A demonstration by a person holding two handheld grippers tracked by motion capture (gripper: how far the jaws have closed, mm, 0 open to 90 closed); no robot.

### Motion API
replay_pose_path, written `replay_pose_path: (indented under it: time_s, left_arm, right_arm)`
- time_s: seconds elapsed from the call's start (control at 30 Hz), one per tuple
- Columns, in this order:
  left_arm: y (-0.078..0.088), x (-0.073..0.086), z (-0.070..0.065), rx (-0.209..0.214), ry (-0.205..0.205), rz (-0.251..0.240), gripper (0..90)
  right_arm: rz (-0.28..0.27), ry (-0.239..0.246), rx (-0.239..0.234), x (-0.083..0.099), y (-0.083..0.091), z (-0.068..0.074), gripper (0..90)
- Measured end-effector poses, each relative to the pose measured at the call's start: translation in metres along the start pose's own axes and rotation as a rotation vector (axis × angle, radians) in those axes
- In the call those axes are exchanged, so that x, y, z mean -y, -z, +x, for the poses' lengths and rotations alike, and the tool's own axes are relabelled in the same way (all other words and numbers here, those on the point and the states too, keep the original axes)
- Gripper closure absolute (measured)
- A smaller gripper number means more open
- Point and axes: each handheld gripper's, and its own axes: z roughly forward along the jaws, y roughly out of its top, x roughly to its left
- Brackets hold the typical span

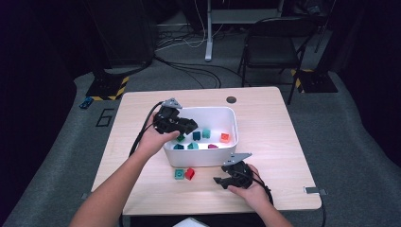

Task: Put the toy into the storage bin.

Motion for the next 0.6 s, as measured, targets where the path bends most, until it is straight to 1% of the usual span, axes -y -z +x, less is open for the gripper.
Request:
replay_pose_path:
  time_s: [0.07,0.1,0.13,0.17,0.2,0.23,0.3,0.37,0.4,0.43,0.5,0.53,0.57,0.6]
  left_arm:
    - [-0.009,-0.006,0.0,-0.002,-0.007,0.003,58.3]
    - [-0.009,-0.006,0.0,-0.002,-0.007,0.003,58.3]
    - [-0.013,-0.008,0.0,-0.002,-0.004,0.0,58.3]
    - [-0.02,-0.011,0.002,0.004,0.001,0.012,58.3]
    - [-0.02,-0.011,0.002,0.004,0.001,0.012,58.3]
    - [-0.027,-0.013,0.002,0.004,0.004,0.015,58.3]
    - [-0.032,-0.015,0.002,0.01,0.01,0.009,58.3]
    - [-0.036,-0.017,0.002,0.013,0.006,0.013,58.3]
    - [-0.036,-0.017,0.002,0.013,0.006,0.013,58.3]
    - [-0.042,-0.018,0.002,0.014,0.009,0.017,58.3]
    - [-0.047,-0.019,0.003,0.012,0.0,0.025,58.3]
    - [-0.047,-0.019,0.003,0.012,0.0,0.025,58.2]
    - [-0.052,-0.018,0.004,0.005,0.004,0.04,58.3]
    - [-0.054,-0.018,0.005,0.006,0.006,0.049,58.2]
  right_arm:
    - [-0.002,-0.001,0.001,0.0,0.0,0.0,41.4]
    - [-0.002,-0.001,0.001,0.0,0.0,0.0,41.4]
    - [-0.002,-0.003,0.0,0.0,0.0,0.0,41.5]
    - [-0.003,-0.002,0.0,0.0,0.001,0.0,41.5]
    - [-0.003,-0.002,0.0,0.0,0.001,0.0,41.5]
    - [-0.003,0.001,-0.001,0.0,0.001,0.0,41.5]
    - [-0.005,0.0,-0.001,0.0,0.001,0.0,41.5]
    - [-0.005,0.0,-0.001,0.0,0.001,0.0,41.5]
    - [-0.005,0.0,-0.001,0.0,0.001,0.0,41.5]
    - [-0.004,0.001,-0.005,0.0,0.001,0.0,41.5]
    - [-0.003,0.001,-0.006,0.0,0.0,0.0,41.4]
    - [-0.003,0.001,-0.006,0.0,0.0,0.0,41.4]
    - [-0.004,0.004,-0.005,0.0,0.0,0.0,41.4]
    - [-0.004,0.004,-0.005,0.0,0.0,0.0,41.5]
